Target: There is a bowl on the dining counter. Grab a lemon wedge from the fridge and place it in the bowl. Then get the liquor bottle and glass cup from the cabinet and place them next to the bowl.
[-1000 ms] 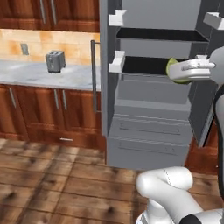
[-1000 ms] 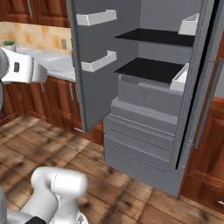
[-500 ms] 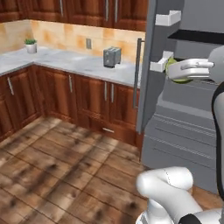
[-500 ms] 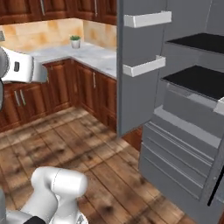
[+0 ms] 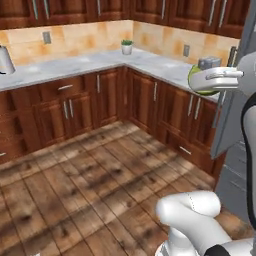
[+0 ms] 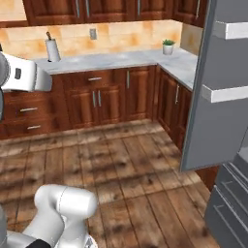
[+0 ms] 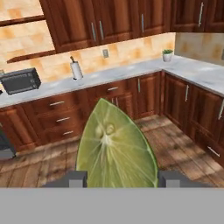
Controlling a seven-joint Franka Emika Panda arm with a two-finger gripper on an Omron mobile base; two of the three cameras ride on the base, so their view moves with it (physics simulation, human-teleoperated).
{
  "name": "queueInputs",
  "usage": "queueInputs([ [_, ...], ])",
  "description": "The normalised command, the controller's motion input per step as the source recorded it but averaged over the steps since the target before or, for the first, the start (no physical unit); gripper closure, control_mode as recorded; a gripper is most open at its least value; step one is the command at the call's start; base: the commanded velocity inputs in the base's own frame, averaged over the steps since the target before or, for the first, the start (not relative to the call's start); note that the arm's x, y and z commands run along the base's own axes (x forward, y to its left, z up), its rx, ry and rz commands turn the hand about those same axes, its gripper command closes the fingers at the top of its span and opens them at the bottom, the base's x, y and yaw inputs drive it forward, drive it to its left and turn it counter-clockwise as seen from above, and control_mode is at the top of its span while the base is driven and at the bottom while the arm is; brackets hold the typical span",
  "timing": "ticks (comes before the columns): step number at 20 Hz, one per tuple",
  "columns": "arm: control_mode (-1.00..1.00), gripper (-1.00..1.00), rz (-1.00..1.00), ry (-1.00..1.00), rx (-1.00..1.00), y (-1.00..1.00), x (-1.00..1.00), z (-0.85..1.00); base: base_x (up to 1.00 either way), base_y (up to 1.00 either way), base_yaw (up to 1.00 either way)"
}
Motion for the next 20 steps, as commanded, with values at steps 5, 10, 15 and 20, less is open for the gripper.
queueInputs([
  [5, 1.00, 1.00, 0.00, 0.00, 0.00, 0.00, 0.00, 0.00, -0.47, -0.22, 0.61],
  [10, 1.00, 1.00, 0.00, 0.00, 0.00, 0.00, 0.00, 0.00, -0.67, -0.16, 0.55],
  [15, 1.00, 1.00, 0.00, 0.00, 0.00, 0.00, 0.00, 0.00, -0.84, -0.21, 0.49],
  [20, 1.00, 1.00, 0.00, 0.00, 0.00, 0.00, 0.00, 0.00, -1.00, -0.07, 0.43],
])
